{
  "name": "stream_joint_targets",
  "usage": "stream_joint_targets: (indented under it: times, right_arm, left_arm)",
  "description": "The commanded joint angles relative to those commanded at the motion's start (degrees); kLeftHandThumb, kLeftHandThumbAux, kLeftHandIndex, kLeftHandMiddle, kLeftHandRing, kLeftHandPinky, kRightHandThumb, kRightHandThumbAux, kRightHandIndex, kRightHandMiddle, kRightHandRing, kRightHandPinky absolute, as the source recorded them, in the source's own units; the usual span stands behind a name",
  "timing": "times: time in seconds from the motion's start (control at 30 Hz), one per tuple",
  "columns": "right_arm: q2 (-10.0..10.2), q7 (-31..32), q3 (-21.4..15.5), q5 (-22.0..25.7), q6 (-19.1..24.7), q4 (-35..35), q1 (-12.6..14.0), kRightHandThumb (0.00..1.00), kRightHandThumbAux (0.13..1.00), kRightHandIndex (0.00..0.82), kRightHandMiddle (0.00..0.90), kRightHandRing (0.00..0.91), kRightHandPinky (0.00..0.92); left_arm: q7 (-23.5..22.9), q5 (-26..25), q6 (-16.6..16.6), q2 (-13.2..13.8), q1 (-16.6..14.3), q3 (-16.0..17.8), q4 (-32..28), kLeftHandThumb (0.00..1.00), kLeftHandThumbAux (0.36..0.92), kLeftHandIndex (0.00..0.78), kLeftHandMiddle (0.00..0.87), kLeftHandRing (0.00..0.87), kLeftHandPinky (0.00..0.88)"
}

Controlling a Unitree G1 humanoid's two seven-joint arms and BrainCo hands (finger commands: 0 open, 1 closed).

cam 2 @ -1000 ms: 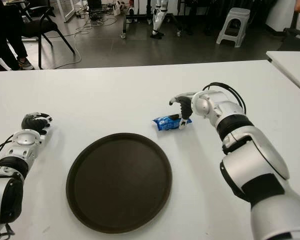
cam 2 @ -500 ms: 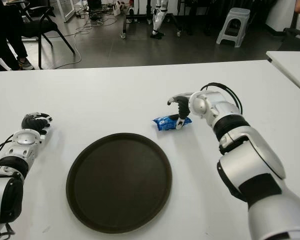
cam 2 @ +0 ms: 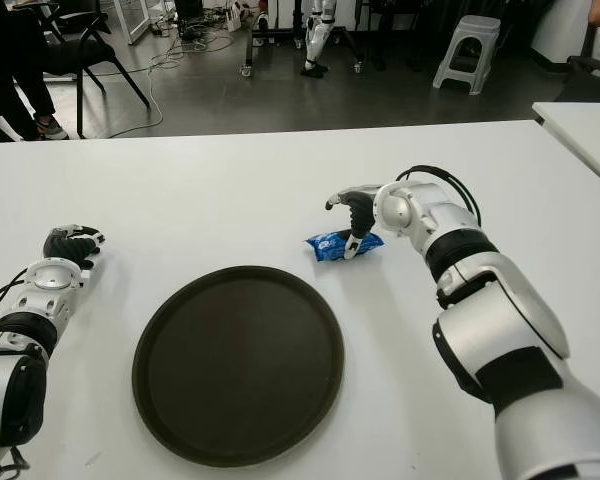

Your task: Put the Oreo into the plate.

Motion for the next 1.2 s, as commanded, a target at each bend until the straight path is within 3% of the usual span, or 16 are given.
stream_joint_targets:
  times: [0.33, 0.57, 1.2]
  right_arm:
    - [-0.05, 0.08, 1.15, -1.24, 2.44, 0.24, -0.3, 0.0, 0.782, 0.0, 0.0, 0.0, 0.0]
    - [0.07, -0.34, 1.71, -1.66, 3.5, 0.71, -0.14, 0.0, 0.786, 0.0, 0.0, 0.0, 0.0]
    - [0.47, -0.21, 2.47, -1.4, 3.13, 2.2, 0.25, 0.0, 0.801, 0.0, 0.0, 0.0, 0.0]
  left_arm:
    - [-0.15, -0.32, -0.08, 0.0, -0.04, 0.41, -0.04, 0.682, 0.723, 0.399, 0.141, 0.166, 0.191]
    - [-0.17, 0.0, 0.27, 0.1, -0.11, 0.13, -0.01, 0.681, 0.723, 0.399, 0.149, 0.179, 0.217]
    - [-0.05, 0.44, 0.01, 0.19, 0.07, -0.37, 0.0, 0.685, 0.723, 0.399, 0.162, 0.195, 0.241]
